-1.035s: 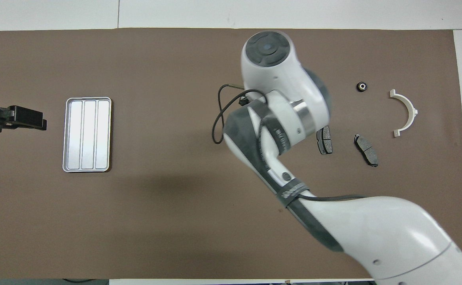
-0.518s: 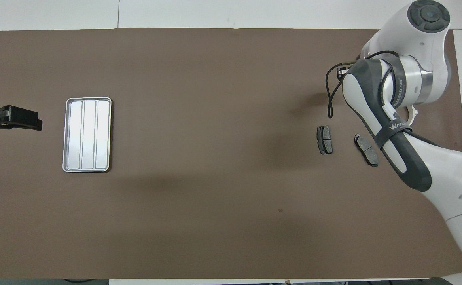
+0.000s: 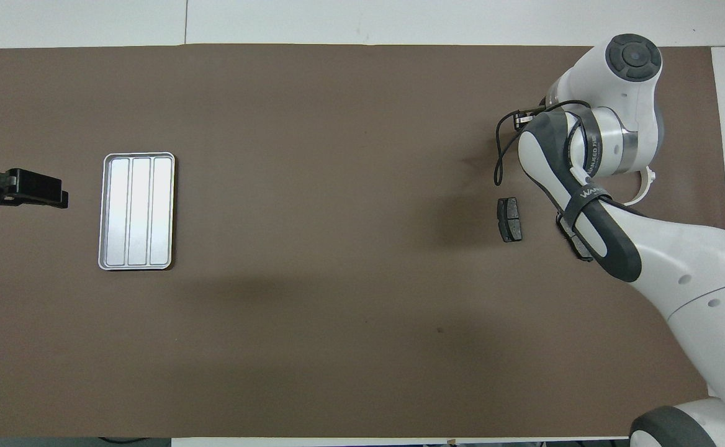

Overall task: Place bearing gear from tray to pile
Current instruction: 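Lower the gear beside the first gear and open the right gripper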

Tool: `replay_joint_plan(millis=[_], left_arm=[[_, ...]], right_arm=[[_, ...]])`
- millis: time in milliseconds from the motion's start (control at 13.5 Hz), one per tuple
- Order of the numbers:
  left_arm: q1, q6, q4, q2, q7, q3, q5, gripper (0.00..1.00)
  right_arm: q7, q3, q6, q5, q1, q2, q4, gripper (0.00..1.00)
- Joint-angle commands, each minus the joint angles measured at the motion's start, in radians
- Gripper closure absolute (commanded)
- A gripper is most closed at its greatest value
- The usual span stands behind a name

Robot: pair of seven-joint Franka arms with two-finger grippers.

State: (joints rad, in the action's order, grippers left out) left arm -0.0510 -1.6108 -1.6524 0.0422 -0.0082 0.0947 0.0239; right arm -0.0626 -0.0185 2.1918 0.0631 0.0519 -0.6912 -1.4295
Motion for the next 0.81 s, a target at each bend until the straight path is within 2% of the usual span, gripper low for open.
replay_joint_plan(millis=[0, 148, 222, 296, 518, 739], left_arm=[[0.008, 0.015, -0.015, 0.024, 0.008, 0.008, -0.013, 0.0], [0.007, 0.02, -0.014, 0.024, 0.025, 0.007, -0.013, 0.0], [0.007, 0.022, -0.01, 0.022, 0.028, 0.005, -0.015, 0.0], [0.007, 0.022, -0.01, 0.022, 0.027, 0.005, -0.016, 0.0], [0.007, 0.022, -0.006, 0.021, 0.03, 0.008, -0.067, 0.0], [0.007, 0.02, -0.006, 0.021, 0.031, 0.011, -0.062, 0.0]], right_arm=[[-0.002, -0.014, 0.042, -0.006, -0.018, 0.009, -0.046, 1.0], [-0.025, -0.014, 0.04, -0.006, -0.018, 0.009, -0.046, 1.0], [-0.032, -0.014, 0.039, -0.006, -0.017, 0.01, -0.046, 0.23], [-0.033, -0.014, 0.02, -0.005, -0.015, 0.024, -0.04, 0.0], [-0.031, -0.014, -0.039, -0.005, -0.009, 0.097, -0.045, 0.0], [-0.029, -0.014, -0.078, -0.005, -0.009, 0.15, -0.052, 0.0]])
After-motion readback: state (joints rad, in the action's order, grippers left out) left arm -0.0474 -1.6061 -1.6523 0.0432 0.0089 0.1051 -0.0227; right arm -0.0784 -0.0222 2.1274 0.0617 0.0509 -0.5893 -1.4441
